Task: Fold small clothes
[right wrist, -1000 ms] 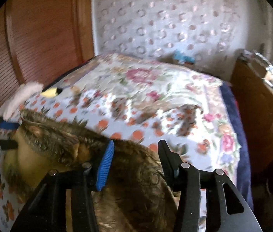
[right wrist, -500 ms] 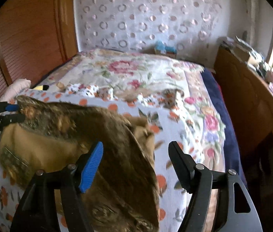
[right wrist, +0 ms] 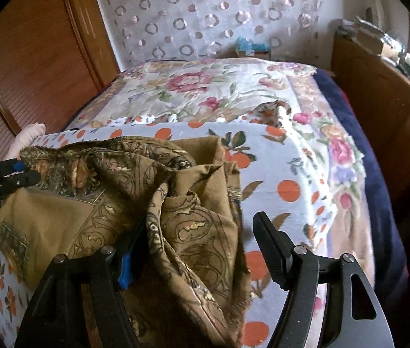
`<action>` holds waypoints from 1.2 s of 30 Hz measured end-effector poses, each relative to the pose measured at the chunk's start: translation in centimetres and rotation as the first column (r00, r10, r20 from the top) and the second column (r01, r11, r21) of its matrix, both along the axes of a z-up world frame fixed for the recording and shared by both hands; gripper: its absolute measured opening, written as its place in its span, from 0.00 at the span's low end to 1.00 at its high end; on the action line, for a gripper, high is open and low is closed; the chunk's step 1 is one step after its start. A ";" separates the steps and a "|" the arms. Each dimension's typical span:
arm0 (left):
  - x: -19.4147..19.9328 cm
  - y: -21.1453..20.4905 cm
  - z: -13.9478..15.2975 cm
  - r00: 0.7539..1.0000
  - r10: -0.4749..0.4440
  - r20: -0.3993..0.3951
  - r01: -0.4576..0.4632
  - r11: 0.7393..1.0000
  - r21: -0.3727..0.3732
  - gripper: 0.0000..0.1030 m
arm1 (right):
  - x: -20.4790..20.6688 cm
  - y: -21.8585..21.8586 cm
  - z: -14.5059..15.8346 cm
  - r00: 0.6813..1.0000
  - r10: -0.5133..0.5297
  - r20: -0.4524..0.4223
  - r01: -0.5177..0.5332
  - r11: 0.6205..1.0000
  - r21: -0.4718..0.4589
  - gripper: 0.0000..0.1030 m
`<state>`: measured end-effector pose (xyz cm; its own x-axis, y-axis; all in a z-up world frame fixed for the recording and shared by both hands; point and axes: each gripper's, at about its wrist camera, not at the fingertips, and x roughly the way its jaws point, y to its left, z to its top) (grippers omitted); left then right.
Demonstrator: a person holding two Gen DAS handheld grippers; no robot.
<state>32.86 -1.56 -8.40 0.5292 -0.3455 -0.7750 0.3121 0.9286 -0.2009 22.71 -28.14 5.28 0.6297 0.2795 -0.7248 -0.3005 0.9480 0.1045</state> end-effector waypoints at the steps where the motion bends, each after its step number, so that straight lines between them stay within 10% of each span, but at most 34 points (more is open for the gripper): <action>1: 0.2 -0.1 0.0 1.000 -0.004 -0.001 0.004 1.000 -0.004 0.70 | 0.1 0.2 -0.1 1.000 0.002 0.004 -0.002 1.000 0.004 0.70; 12: 0.9 -0.9 0.1 0.998 -0.065 0.012 0.066 0.997 -0.045 0.51 | 0.6 1.0 -0.8 0.998 0.064 0.003 -0.064 0.998 -0.002 0.51; 17: 0.2 -2.0 0.5 0.994 -0.109 0.012 0.109 0.993 -0.036 0.15 | 0.7 1.2 -1.0 0.995 0.099 -0.007 -0.099 0.995 -0.004 0.37; 22: -1.4 -2.4 2.4 0.993 -0.097 0.063 0.099 0.995 -0.021 0.11 | 0.3 1.4 -0.4 0.993 0.115 0.008 -0.115 0.993 -0.035 0.21; 36: -7.6 -1.8 8.6 0.967 -0.116 0.228 0.135 0.988 -0.069 0.10 | -3.8 1.6 2.5 0.983 0.099 0.157 -0.096 0.995 -0.024 0.18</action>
<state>25.28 -3.37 0.23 0.6335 -0.4783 -0.6081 0.4705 0.8622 -0.1880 18.90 -26.53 7.77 0.7069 0.3341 -0.6234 -0.4030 0.9146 0.0332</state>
